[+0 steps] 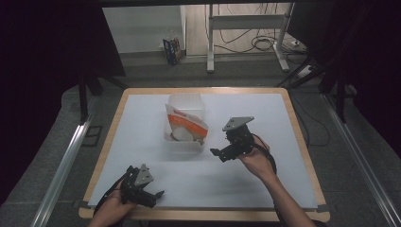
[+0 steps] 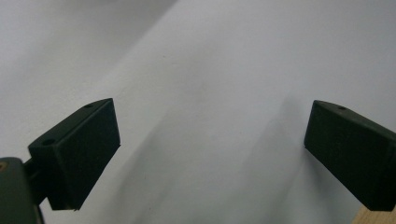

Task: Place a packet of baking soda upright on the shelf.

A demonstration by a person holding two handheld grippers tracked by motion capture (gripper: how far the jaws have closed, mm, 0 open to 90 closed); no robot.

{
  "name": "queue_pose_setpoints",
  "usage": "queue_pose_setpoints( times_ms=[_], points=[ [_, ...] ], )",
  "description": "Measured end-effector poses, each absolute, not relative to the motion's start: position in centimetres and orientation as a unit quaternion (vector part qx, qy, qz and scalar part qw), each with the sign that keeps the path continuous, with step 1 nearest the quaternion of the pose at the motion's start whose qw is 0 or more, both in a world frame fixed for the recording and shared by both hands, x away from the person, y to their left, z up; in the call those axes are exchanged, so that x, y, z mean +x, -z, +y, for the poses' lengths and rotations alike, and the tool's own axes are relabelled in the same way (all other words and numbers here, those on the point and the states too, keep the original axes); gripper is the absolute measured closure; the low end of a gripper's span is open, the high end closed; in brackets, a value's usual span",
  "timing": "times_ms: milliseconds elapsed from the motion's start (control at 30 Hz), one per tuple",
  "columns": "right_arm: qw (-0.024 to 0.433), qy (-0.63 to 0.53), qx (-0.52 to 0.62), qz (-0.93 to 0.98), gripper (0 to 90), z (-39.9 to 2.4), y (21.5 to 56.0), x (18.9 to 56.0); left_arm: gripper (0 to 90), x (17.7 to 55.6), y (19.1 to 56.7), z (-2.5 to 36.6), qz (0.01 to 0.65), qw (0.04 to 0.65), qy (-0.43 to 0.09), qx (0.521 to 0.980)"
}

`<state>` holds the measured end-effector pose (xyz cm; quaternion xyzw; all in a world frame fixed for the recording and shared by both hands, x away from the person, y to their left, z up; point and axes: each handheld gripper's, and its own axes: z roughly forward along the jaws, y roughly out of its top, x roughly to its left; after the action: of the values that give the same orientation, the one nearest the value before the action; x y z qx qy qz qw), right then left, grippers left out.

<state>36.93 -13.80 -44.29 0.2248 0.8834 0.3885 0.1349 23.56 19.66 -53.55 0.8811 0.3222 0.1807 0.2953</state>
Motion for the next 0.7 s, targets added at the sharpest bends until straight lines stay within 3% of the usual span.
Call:
queue_pose_setpoints(
  times_ms=[700],
  points=[
    [0.14,-0.388,0.229,0.882,0.2,-15.8,44.4,34.6,3.5,23.6,53.6,19.6,0.32,0.294,-0.182,0.882]
  ],
)
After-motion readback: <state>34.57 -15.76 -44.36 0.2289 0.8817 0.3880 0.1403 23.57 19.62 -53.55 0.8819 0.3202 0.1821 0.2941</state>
